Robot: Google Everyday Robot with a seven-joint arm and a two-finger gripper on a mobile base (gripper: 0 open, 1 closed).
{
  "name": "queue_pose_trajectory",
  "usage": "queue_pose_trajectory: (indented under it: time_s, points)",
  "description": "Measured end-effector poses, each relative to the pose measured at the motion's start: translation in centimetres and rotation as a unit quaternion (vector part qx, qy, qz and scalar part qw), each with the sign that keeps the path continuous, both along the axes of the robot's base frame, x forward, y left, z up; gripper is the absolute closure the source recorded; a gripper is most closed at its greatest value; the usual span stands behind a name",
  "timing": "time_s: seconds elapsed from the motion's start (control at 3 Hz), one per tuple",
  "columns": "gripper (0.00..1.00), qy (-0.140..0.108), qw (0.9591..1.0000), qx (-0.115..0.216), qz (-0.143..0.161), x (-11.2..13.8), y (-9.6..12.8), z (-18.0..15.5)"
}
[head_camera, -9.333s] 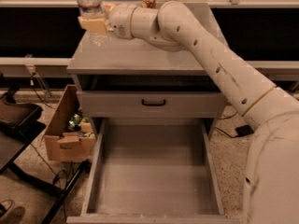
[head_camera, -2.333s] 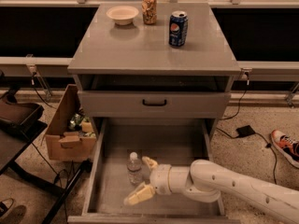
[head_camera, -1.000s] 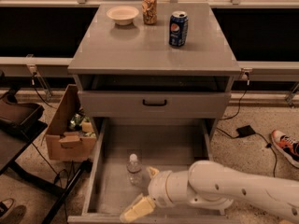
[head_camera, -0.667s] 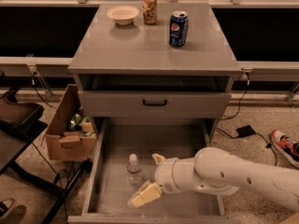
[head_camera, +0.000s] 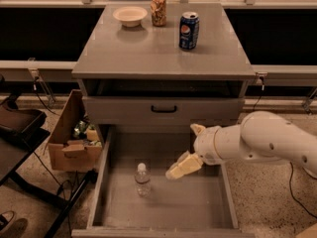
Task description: Place water bottle into middle drawer
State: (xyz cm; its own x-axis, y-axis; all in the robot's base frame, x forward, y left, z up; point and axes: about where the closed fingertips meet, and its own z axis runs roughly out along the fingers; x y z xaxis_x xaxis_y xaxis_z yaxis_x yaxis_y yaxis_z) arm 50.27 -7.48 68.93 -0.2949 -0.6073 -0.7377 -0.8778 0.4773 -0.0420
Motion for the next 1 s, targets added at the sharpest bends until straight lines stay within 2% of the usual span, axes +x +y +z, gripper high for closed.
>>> queue_pose_trajectory:
  time_s: [0.33, 0.67, 1.0]
  points:
    - [0.00, -0.014, 0.9988, -0.047, 0.004, 1.7, -2.6, 4.0]
    - [0.00, -0.001, 0.9928, -0.119, 0.015, 2.0, -4.4, 7.3]
    - [0.00, 0.040, 0.9819, -0.185, -0.006, 1.4, -7.2, 10.3]
